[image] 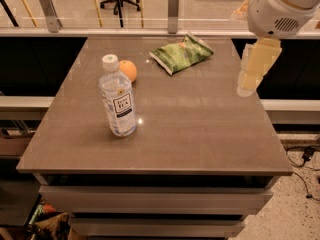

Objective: Move green jalapeno chip bag near blue plastic bottle

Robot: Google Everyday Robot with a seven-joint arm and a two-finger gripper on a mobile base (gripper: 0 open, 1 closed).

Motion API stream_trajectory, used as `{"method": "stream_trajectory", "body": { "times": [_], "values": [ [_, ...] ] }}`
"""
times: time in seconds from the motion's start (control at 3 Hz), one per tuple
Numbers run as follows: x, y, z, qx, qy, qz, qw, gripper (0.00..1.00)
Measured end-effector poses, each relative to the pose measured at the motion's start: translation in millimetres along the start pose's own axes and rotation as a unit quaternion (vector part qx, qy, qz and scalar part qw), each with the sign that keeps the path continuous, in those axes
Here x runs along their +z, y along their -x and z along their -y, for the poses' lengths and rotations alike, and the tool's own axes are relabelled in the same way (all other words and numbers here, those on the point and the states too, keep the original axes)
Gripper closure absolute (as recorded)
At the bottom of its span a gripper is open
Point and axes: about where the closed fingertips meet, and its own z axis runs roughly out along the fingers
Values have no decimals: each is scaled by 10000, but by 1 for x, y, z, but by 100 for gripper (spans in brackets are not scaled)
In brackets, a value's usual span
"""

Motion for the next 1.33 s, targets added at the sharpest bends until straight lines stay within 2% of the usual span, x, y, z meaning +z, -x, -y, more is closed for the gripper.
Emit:
{"method": "stream_trajectory", "body": {
  "times": [0.33, 1.0, 1.33],
  "values": [
    [17, 8, 22, -232, 30, 227, 9995, 0],
    [51, 23, 63, -656, 2, 921, 9936, 0],
    [51, 23, 63, -656, 3, 922, 9936, 0]
  ]
}}
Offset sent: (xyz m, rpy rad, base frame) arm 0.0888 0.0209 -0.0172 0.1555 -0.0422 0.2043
